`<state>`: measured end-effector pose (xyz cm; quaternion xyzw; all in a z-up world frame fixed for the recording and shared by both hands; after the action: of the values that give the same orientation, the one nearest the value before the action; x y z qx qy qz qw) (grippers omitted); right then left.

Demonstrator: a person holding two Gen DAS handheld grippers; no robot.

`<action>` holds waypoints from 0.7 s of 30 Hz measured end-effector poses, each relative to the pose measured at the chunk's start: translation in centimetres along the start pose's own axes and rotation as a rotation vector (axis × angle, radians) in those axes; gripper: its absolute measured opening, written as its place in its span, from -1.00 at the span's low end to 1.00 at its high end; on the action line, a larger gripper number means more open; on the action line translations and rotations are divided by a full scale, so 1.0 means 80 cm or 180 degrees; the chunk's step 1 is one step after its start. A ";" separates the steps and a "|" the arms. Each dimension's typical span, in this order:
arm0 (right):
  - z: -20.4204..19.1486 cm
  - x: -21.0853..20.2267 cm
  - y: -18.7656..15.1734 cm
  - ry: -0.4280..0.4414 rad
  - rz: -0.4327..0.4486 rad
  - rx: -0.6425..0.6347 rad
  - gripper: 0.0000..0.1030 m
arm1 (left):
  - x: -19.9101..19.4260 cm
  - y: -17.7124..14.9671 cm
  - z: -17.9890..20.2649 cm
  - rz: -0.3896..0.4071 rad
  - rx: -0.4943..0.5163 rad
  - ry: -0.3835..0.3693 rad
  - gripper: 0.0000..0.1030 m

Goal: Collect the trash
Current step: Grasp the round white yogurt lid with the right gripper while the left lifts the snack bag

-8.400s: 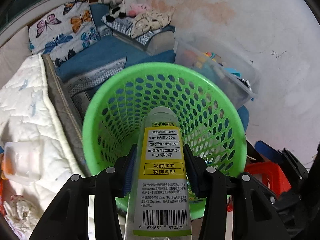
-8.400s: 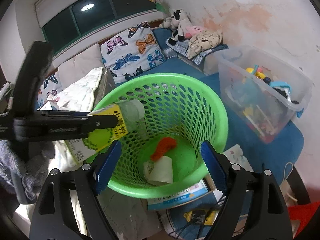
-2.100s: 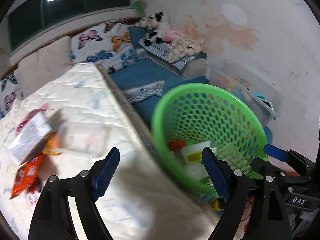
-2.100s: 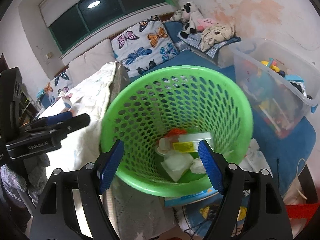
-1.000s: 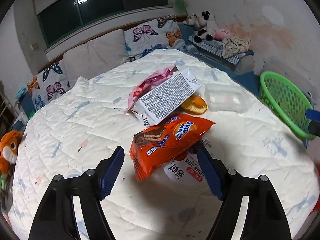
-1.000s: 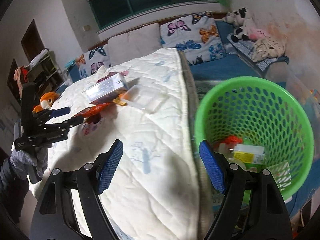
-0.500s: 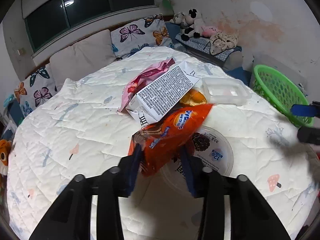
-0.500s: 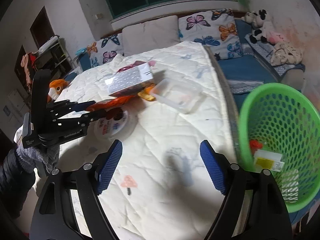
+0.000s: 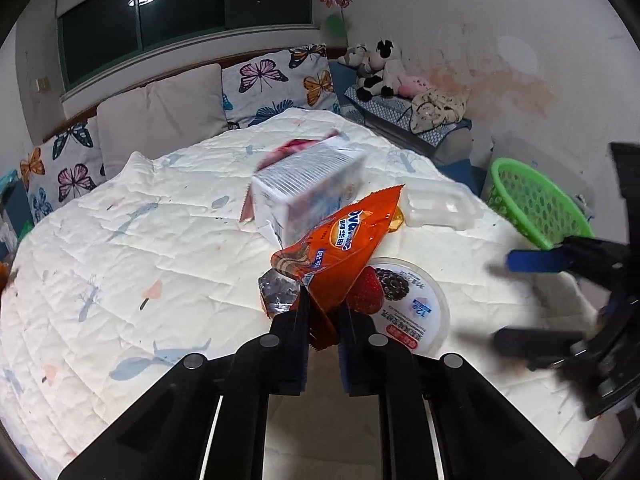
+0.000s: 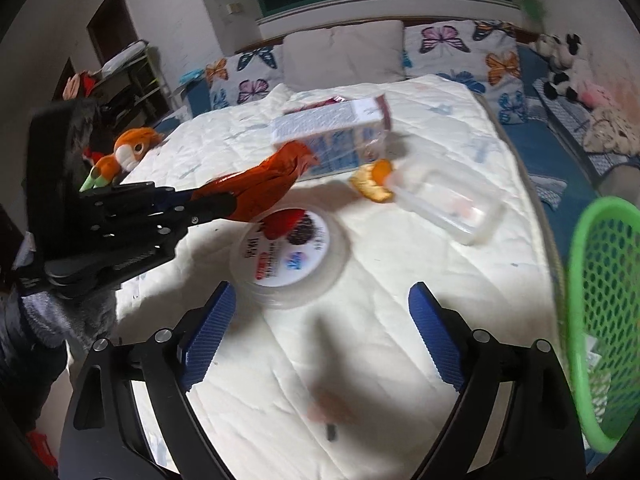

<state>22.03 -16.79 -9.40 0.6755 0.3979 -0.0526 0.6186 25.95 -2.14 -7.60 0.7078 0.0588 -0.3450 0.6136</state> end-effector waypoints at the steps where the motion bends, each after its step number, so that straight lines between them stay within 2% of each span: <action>1: -0.004 0.006 0.000 0.0022 -0.0023 -0.0015 0.73 | -0.005 -0.001 -0.002 0.0018 -0.0028 -0.0010 -0.77; 11: -0.026 0.055 0.002 0.0043 -0.0169 -0.0151 0.82 | -0.049 -0.008 -0.018 0.0159 -0.0239 0.0020 -0.78; 21: -0.035 0.089 -0.002 -0.0086 -0.0278 -0.0263 0.82 | -0.069 -0.013 -0.034 0.0207 -0.0375 0.0100 -0.78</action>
<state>25.57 -10.99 -12.86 0.6305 0.4205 -0.0723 0.6484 22.35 2.49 -5.36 0.6773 0.0655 -0.3097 0.6641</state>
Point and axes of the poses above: each gripper's, at about its wrist camera, not at the fingertips, and x roughly the way its jaws point, z to its right, y to its top, the point moved 4 cm from there along x, roughly the way its jaws point, and after that the axes turned 10 degrees about z, right-handed, at the moved point
